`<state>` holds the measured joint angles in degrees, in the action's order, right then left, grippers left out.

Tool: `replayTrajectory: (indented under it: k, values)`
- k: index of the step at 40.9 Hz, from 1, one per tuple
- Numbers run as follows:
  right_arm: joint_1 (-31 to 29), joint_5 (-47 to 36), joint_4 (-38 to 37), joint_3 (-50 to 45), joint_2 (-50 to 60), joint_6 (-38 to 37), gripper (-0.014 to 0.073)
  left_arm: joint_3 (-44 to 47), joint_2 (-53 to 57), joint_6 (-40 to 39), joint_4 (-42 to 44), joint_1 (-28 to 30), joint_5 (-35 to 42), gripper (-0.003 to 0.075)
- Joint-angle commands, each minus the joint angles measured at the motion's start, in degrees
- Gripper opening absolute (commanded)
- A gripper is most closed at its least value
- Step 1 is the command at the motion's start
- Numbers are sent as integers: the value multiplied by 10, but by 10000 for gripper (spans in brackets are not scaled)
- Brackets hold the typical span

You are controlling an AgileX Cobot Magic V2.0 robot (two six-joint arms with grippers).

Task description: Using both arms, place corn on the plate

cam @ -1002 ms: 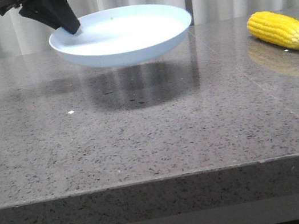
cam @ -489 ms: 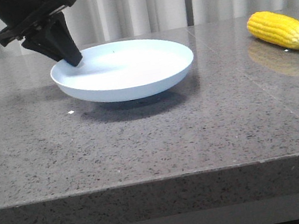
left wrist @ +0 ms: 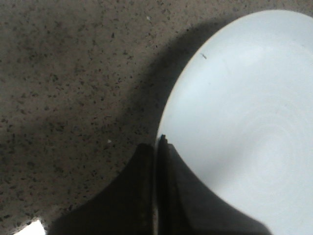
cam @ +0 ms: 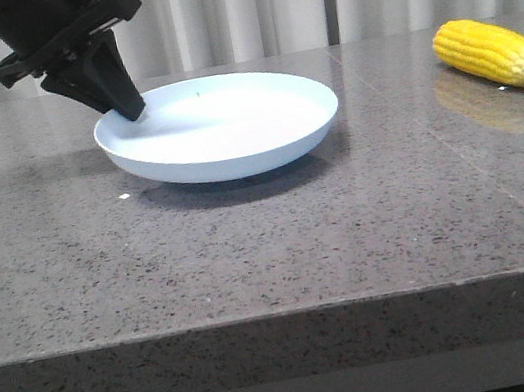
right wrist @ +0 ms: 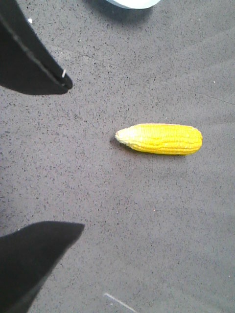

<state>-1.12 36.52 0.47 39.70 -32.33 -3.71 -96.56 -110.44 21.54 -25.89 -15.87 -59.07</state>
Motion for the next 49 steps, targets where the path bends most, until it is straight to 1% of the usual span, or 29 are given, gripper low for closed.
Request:
replayTrajectory:
  k: [1, 8, 11, 13, 16, 22, 25, 27, 31, 38, 44, 49]
  values:
    - [1, -45, -5, 17, -6, 4, 562, -15, 27, -14, -22, -6, 17, -20]
    - [1, -45, -5, 17, -6, 4, 562, -15, 12, -21, -20, -6, -2, -16]
    - [1, -45, -5, 17, -6, 4, 562, -15, 9, -21, -20, -6, -14, 18]
    - [1, -45, -5, 17, -6, 4, 562, -15, 9, -21, -22, -6, -20, 64]
    - [1, -45, -5, 17, -6, 4, 562, -15, 9, -21, -27, -6, -22, 155]
    - [1, -44, -5, 17, -6, 4, 562, -26, 9, -21, -26, -6, -33, 384]
    - [1, -44, -5, 17, -6, 4, 562, -34, 9, -22, -25, -6, -42, 440]
    - [1, -44, -5, 17, -6, 4, 562, -44, 10, -22, -21, -6, -57, 457]
    - [1, -44, -5, 17, -6, 4, 562, -76, 17, -32, 0, -6, -89, 457]
    - [1, -44, -5, 17, -6, 4, 562, -120, 66, -77, 102, -6, -92, 457]
    - [1, -45, -5, 17, -6, 4, 562, -122, 137, -92, 142, -10, -85, 457]
    - [1, -45, -5, 17, -6, 4, 562, -99, 202, -92, 192, -39, -84, 457]
